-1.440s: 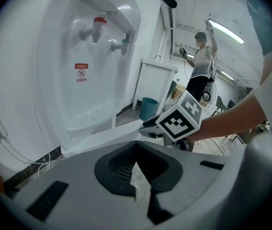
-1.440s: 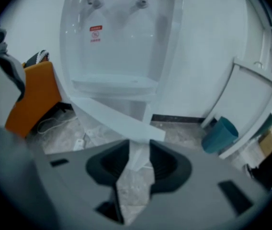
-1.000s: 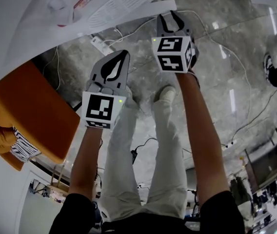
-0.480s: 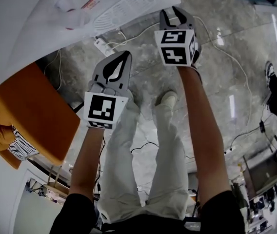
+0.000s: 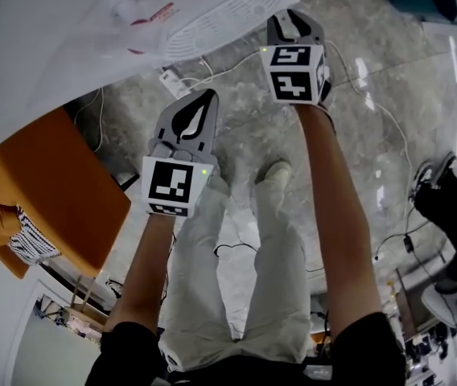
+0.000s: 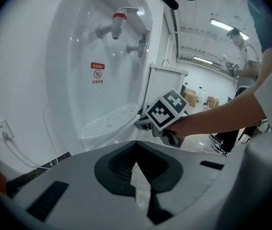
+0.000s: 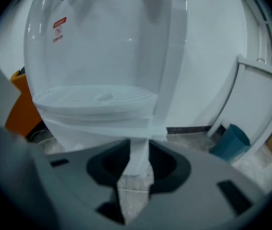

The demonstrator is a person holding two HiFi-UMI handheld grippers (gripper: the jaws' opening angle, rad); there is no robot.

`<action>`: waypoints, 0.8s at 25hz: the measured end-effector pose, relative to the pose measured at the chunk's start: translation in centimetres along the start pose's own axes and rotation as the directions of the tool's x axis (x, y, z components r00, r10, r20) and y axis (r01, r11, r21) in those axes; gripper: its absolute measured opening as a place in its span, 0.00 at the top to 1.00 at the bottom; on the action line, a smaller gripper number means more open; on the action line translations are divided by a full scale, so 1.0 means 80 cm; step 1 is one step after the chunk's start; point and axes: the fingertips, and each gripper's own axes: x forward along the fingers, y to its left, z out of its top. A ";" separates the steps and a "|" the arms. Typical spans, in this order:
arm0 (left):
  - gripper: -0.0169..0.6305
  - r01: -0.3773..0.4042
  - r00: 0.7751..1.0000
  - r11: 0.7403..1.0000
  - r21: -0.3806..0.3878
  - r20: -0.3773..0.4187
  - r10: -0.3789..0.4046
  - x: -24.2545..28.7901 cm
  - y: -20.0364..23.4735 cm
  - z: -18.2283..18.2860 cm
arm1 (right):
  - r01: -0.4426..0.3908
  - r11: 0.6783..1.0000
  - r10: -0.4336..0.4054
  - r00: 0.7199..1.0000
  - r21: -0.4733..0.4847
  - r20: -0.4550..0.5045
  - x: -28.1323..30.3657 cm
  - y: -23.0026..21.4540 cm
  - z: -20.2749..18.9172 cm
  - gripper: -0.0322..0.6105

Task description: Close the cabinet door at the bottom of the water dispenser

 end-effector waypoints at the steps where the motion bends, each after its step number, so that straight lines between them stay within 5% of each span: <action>1: 0.96 -0.001 1.000 1.000 0.001 0.005 0.001 0.001 0.000 0.001 | 0.000 1.000 0.000 1.000 0.000 0.003 0.002 0.000 0.001 0.75; 20: 0.96 -0.017 0.999 1.000 0.018 0.033 0.016 -0.013 0.006 0.017 | -0.029 0.998 0.029 0.999 -0.047 -0.019 -0.013 0.010 0.003 0.74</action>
